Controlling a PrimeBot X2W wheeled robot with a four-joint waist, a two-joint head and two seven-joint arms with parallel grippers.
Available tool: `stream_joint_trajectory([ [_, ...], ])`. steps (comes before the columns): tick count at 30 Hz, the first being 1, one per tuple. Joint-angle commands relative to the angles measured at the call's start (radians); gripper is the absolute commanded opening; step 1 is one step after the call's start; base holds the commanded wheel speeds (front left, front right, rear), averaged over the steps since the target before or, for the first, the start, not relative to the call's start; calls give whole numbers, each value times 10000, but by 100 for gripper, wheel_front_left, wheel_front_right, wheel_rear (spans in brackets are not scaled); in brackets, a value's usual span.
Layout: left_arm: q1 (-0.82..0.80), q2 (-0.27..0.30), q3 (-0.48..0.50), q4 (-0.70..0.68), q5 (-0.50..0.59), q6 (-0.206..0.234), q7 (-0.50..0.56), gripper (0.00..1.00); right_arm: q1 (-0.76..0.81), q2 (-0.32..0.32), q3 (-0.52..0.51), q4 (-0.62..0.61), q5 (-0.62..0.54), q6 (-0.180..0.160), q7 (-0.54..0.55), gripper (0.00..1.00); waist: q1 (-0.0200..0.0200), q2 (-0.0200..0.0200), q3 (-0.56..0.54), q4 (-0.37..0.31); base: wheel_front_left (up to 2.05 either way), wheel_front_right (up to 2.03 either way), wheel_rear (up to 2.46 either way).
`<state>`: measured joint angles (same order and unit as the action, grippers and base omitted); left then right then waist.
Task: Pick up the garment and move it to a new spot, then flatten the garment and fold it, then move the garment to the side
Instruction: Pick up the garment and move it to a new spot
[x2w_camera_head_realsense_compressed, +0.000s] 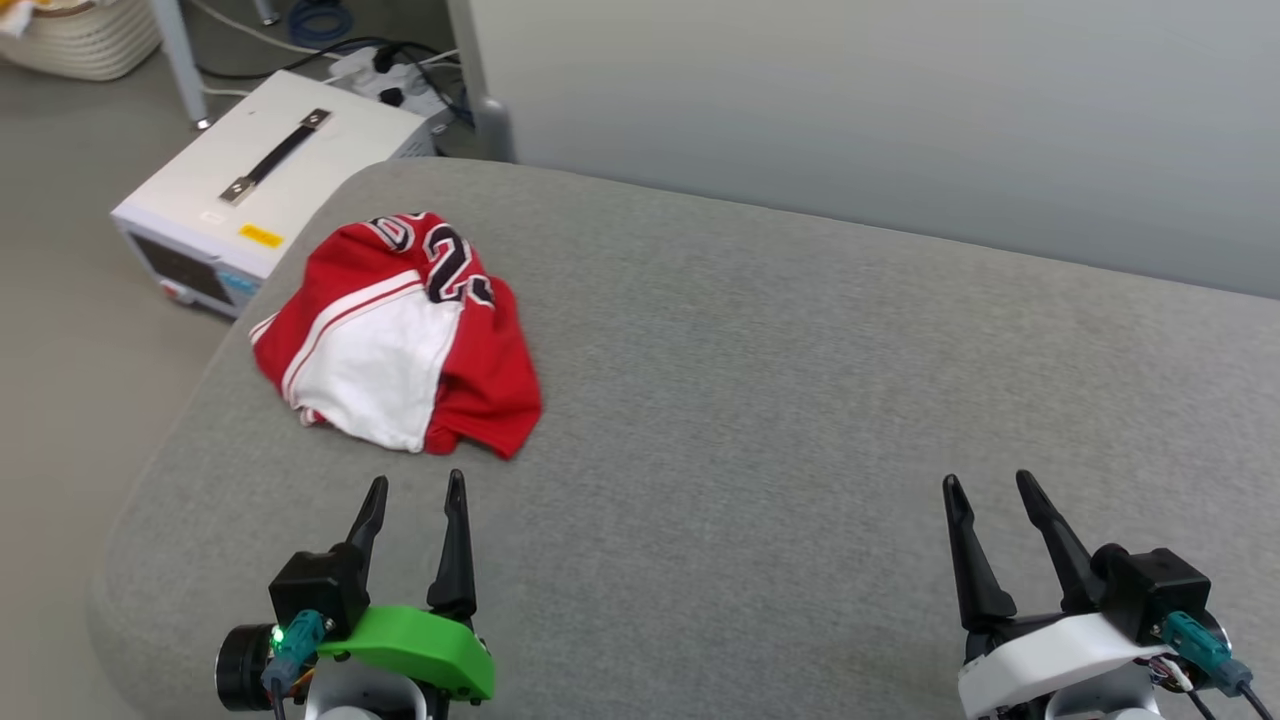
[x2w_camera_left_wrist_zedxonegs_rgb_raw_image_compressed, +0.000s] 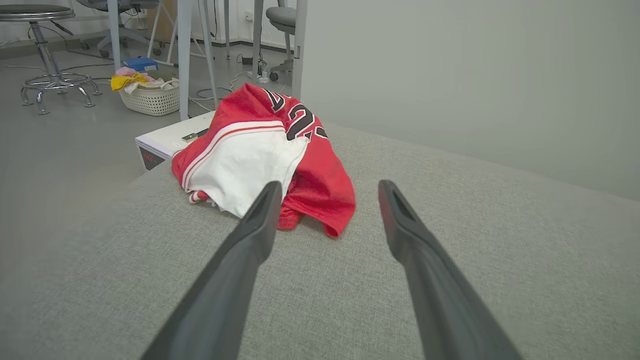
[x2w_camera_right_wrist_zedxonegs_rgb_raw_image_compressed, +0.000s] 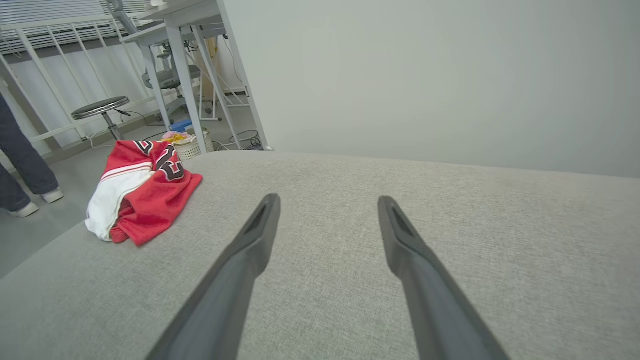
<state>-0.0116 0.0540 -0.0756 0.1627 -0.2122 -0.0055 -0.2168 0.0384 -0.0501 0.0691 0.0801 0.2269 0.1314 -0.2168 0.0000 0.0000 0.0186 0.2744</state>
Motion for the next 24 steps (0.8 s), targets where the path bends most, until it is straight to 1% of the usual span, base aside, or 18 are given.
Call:
stream_joint_trajectory([
  [1,109,-32,-31,74,-58,-47,-112,100,102,-3,52,63,134,-6,-118,100,0,0,33,655,0,0,0],
  [10,106,-35,-161,328,-171,-152,-300,100,67,-2,383,260,391,-7,-303,100,0,0,107,1646,0,0,0],
  [16,114,-37,-268,472,-270,-179,-424,100,76,-1,427,347,527,-7,-425,100,0,0,108,2113,0,0,0],
  [24,142,-38,-234,421,-381,-224,-450,100,79,-1,514,401,568,-7,-450,100,0,0,72,2216,0,0,0],
])
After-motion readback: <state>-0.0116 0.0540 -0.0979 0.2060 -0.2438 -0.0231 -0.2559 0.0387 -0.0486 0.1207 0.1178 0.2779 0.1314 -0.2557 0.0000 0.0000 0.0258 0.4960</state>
